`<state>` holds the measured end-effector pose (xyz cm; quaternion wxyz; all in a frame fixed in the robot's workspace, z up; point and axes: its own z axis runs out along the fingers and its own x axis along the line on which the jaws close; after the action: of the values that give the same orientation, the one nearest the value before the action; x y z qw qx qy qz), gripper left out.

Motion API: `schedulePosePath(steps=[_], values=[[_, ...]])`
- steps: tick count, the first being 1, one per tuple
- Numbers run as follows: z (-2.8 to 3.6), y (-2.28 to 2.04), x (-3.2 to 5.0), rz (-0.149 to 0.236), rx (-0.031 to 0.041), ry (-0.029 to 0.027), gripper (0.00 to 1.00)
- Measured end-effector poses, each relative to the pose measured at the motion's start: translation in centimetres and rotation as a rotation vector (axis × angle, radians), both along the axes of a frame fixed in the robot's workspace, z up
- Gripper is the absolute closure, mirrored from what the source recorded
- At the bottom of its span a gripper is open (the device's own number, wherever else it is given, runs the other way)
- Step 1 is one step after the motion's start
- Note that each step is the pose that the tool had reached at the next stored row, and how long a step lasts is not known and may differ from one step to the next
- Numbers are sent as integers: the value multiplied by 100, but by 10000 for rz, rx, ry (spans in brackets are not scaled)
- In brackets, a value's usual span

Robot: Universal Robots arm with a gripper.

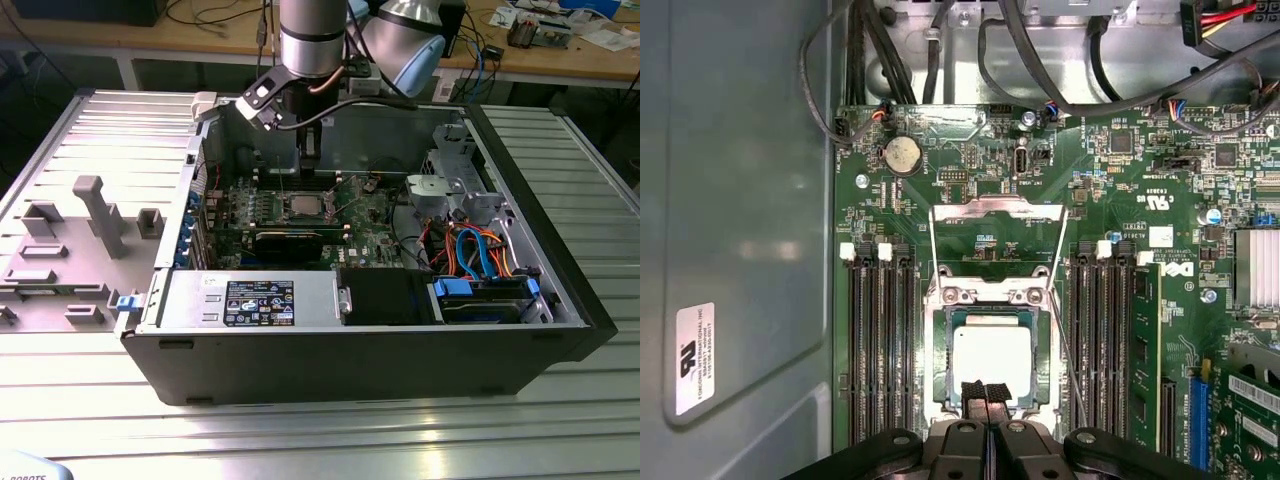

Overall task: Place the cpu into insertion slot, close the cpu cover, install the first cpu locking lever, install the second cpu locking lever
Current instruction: 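Close the cpu cover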

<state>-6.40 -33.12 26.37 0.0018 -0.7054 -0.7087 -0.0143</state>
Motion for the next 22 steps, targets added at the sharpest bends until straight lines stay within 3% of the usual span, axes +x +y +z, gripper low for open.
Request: schedulePosePath(steps=[10,22], values=[[57,0,1,0,0,0,89],[64,0,5,0,-11,1,89]])
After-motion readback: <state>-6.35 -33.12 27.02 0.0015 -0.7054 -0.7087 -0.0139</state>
